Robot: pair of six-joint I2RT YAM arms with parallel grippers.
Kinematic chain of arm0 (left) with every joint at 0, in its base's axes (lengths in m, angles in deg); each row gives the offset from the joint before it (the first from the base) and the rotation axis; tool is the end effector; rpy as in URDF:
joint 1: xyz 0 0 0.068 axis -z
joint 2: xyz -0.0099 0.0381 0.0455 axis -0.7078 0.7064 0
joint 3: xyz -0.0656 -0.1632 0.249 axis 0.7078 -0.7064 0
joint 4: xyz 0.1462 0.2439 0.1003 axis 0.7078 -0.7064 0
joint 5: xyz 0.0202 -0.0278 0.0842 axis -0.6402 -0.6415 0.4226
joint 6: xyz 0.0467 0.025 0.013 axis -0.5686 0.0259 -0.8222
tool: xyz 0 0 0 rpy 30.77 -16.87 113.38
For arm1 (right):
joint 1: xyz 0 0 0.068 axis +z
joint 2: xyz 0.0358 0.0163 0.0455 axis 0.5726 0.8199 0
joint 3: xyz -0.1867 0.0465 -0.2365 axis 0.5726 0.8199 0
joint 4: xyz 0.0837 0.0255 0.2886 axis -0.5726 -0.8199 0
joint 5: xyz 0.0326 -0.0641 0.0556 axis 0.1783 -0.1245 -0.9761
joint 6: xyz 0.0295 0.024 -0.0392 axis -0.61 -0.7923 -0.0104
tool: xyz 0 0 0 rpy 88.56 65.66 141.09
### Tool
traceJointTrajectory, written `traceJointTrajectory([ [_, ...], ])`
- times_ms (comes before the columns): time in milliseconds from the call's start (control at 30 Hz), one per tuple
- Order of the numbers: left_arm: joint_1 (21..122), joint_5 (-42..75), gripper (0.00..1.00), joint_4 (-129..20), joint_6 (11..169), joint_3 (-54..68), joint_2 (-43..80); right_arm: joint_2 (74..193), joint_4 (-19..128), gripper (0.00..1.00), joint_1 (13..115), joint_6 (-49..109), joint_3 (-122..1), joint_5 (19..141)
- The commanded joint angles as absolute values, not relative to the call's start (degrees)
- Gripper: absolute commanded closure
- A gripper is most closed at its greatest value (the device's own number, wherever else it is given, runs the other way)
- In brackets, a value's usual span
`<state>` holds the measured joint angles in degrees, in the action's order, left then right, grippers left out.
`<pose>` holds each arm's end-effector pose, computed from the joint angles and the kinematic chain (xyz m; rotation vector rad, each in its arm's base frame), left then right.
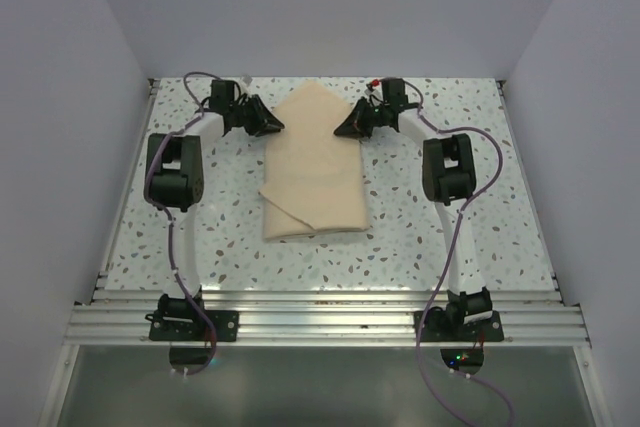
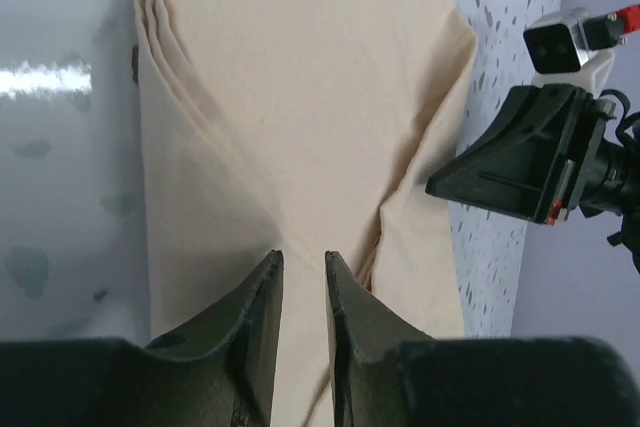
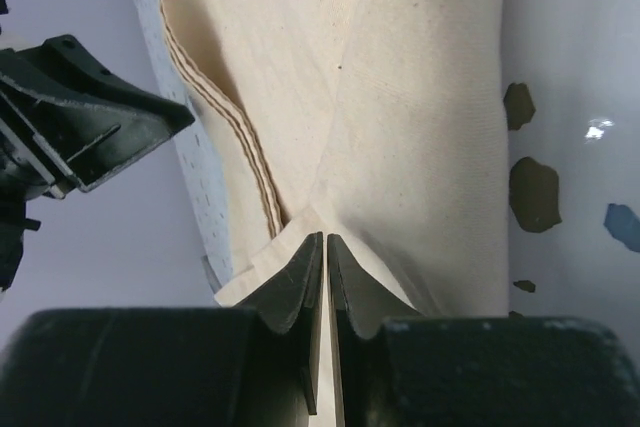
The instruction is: Prepare the surgical pack
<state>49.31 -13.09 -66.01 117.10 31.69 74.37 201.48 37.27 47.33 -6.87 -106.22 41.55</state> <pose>0.5582 -0.0641 0.1521 -0.3666 2.3806 -1.1349 0.6058 0.1601 0.1166 0.2559 2.4880 1.3921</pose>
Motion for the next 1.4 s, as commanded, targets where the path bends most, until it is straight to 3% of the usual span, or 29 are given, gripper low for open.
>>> traceJointTrajectory([
  [0,48.75,-13.62,0.73,-62.44,123.05,37.92,81.86,202.00,41.68,0.91,46.01,-10.41,-108.03,42.53],
  [300,47.35,-10.53,0.75,-72.99,122.80,50.32,92.17,208.34,40.63,0.91,44.69,-13.48,-112.60,45.61],
  [533,46.90,-13.17,0.68,-72.29,119.73,49.62,85.41,206.07,37.12,0.91,43.98,-13.58,-119.99,42.72],
  [700,46.91,-13.88,0.61,-70.01,117.89,40.32,74.71,196.33,33.61,0.91,43.54,-8.66,-110.19,39.64],
  [1000,47.26,-15.46,0.63,-65.25,115.33,17.64,63.87,186.01,33.51,0.92,43.54,1.45,-84.15,37.52],
  [1200,47.08,-14.49,0.68,-69.73,114.19,14.37,67.02,189.09,34.22,0.92,43.10,2.33,-83.51,39.45],
  [1367,46.91,-12.65,0.71,-75.18,111.56,19.55,70.03,191.73,27.53,0.93,43.10,5.24,-89.49,42.62],
])
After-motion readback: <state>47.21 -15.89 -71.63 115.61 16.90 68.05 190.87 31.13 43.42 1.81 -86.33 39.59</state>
